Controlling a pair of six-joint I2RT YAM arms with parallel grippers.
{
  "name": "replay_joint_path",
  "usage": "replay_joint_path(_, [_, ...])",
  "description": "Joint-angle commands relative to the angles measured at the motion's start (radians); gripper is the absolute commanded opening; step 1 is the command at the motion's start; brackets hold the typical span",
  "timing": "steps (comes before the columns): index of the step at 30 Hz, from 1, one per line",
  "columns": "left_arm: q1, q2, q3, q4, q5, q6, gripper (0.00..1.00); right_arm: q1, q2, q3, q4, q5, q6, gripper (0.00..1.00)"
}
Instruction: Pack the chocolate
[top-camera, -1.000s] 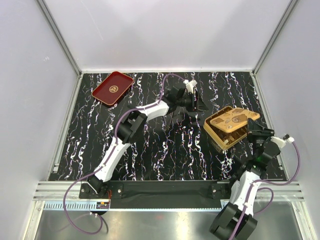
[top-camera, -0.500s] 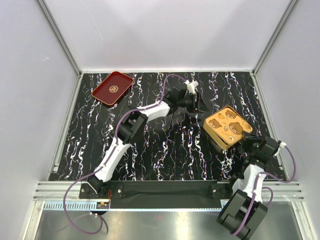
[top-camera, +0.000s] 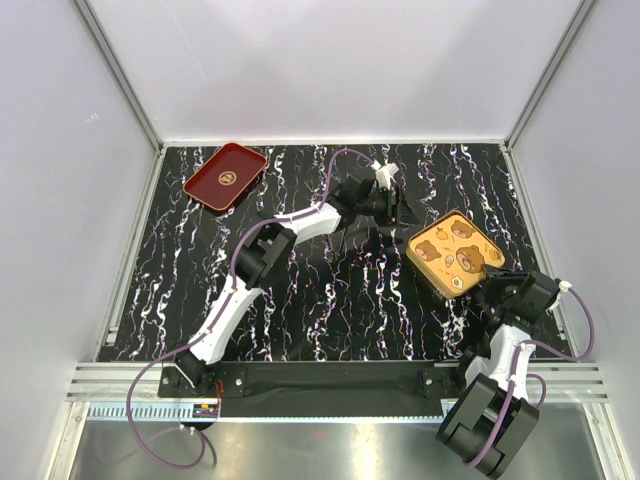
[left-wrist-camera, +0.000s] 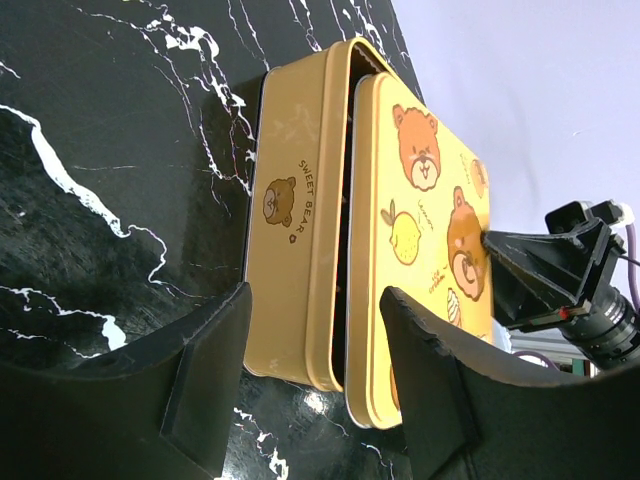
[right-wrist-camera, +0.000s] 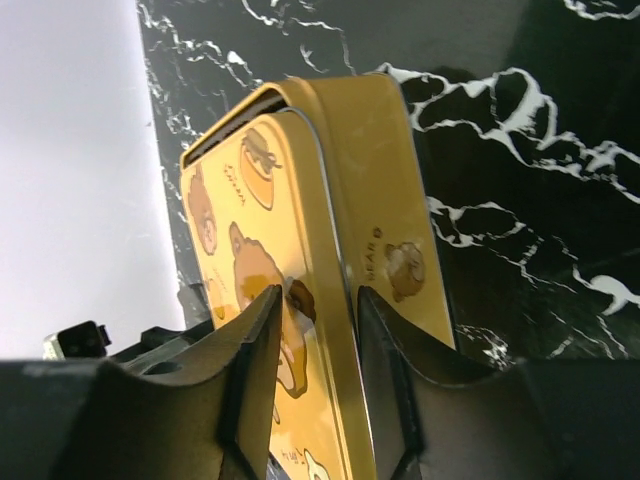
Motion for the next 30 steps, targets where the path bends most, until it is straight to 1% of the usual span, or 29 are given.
replay_joint_path(1, [-0.005,-0.062,-0.010,0.013,0.023,0.025,0.60,-0.001,-0.023,0.014,-0.066,0.030,-0.034,0.44])
replay_joint_path(2, [-0.005,-0.065,-0.011,0.007,0.021,0.028,0.60,-0.001,-0.021,0.008,-0.068,0.030,-0.031,0.44])
replay_joint_path(3, [-0.004,-0.080,-0.016,-0.037,0.008,0.051,0.60,-0.001,-0.021,0.008,-0.072,0.033,-0.033,0.44])
replay_joint_path(6, [0.001,-0.143,-0.042,-0.134,-0.098,0.126,0.61,-0.001,-0.023,0.005,-0.081,0.035,-0.034,0.44])
replay_joint_path(7, [0.002,-0.165,-0.065,-0.148,-0.164,0.143,0.61,-0.001,-0.024,0.007,-0.086,0.040,-0.037,0.44])
replay_joint_path(10, [0.012,-0.235,-0.082,-0.245,-0.258,0.204,0.61,-0.001,-0.026,0.020,-0.108,0.052,-0.043,0.43])
replay_joint_path(13, [0.013,-0.287,-0.093,-0.318,-0.279,0.254,0.61,-0.001,-0.016,0.019,-0.088,0.056,-0.025,0.43])
replay_joint_path(14, [0.009,-0.320,-0.134,-0.315,-0.275,0.267,0.61,-0.001,-0.007,0.010,-0.051,0.055,-0.010,0.38])
replay_joint_path(17, [-0.002,-0.369,-0.195,-0.285,-0.250,0.281,0.61,-0.001,0.005,-0.010,-0.014,0.050,0.027,0.35])
replay_joint_path(18, [-0.004,-0.373,-0.218,-0.274,-0.237,0.280,0.61,-0.001,0.004,-0.016,0.035,0.050,0.035,0.34])
replay_joint_path(19, [-0.004,-0.377,-0.229,-0.266,-0.199,0.275,0.61,-0.001,0.002,-0.022,0.072,0.053,0.044,0.34])
replay_joint_path(24, [-0.027,-0.378,-0.269,-0.221,-0.123,0.251,0.61,-0.001,0.008,-0.030,0.132,0.076,0.073,0.35])
replay_joint_path(26, [-0.040,-0.367,-0.286,-0.196,-0.085,0.232,0.61,-0.001,0.046,-0.016,0.142,0.072,0.055,0.36])
replay_joint_path(30, [-0.051,-0.329,-0.265,-0.188,-0.077,0.221,0.61,-0.001,0.126,0.002,0.173,0.050,0.029,0.39])
